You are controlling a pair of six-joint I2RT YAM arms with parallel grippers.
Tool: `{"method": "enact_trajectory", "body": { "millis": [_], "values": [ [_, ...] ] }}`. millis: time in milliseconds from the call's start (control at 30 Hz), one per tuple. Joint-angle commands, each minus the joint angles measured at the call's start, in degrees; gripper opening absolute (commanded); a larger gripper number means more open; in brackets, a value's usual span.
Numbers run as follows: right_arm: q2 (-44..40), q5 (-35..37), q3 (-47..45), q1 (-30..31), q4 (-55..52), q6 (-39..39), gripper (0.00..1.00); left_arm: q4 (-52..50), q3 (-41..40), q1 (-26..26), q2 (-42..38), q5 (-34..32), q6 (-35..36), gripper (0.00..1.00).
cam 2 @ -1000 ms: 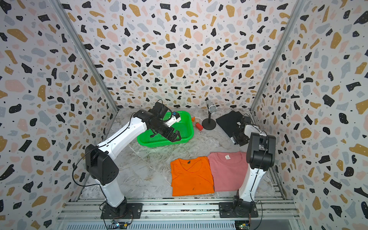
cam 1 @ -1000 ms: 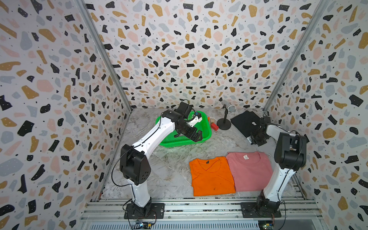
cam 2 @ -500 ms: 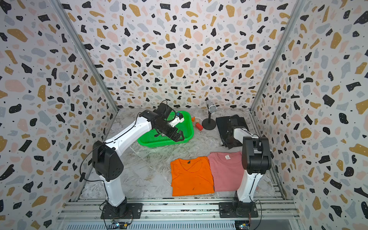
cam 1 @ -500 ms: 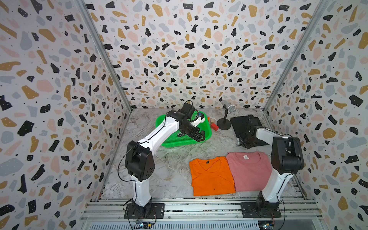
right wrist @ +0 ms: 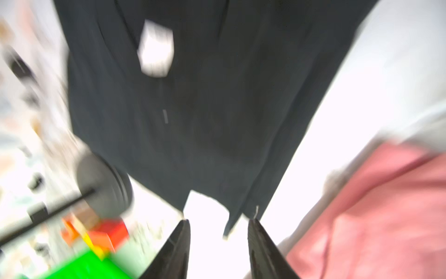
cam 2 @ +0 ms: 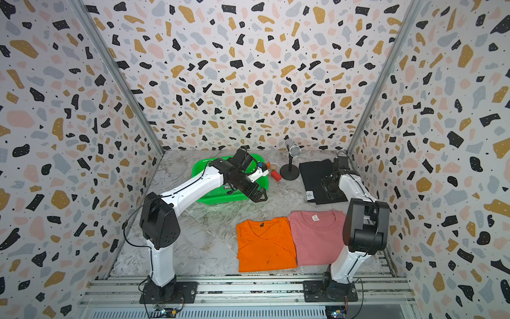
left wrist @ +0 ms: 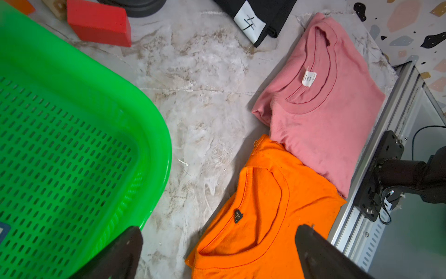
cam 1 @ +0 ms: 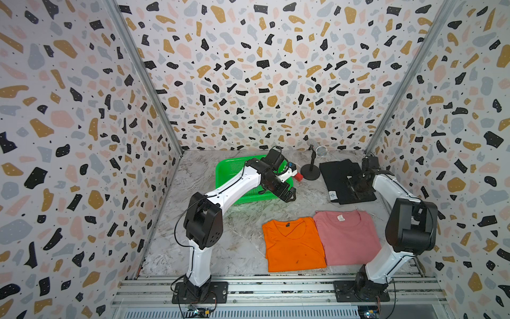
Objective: Put the folded t-shirts into the basket
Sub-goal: Pick up the T-shirt at the corner of the board.
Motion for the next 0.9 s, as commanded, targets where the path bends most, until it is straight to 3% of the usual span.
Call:
{"method": "enact_trajectory", "body": {
  "millis": [0,167,300,500,567,633,867],
  "values": [
    [-0.79,10.39,1.67,-2.65,-4.36,-0.61,0.46,1.11,-1.50,0.14,-2.27,-0.84,0.05,1.00],
    [0.85,15.23,5.59,-8.04,-7.42,-2.59,0.56,1.10,-2.27,0.11,-3.57,-1.82,-0.05,1.00],
    [4.31,8.80,7.21,-12.79,-8.05,-5.44,0.59,0.67,-1.94,0.11,-3.51,-2.30,-0.22,1.00],
    [11.51,-0.45,11.46,-14.98,-8.09,-4.46,0.60,0.74,-2.08,0.11,-2.78,-1.40,-1.20,1.00],
    [13.62,-2.78,12.59,-15.45,-8.08,-4.55,0.65,0.62,-2.04,0.12,-2.93,-1.88,-0.92,1.00],
    [14.86,-3.90,13.91,-15.57,-8.28,-5.47,0.73,0.15,-1.81,0.12,-3.04,-2.83,-0.36,1.00],
    [17.26,-7.64,16.58,-15.83,-9.37,-7.86,0.73,0.00,-1.71,0.12,-2.78,-3.63,0.27,1.00]
  ]
}}
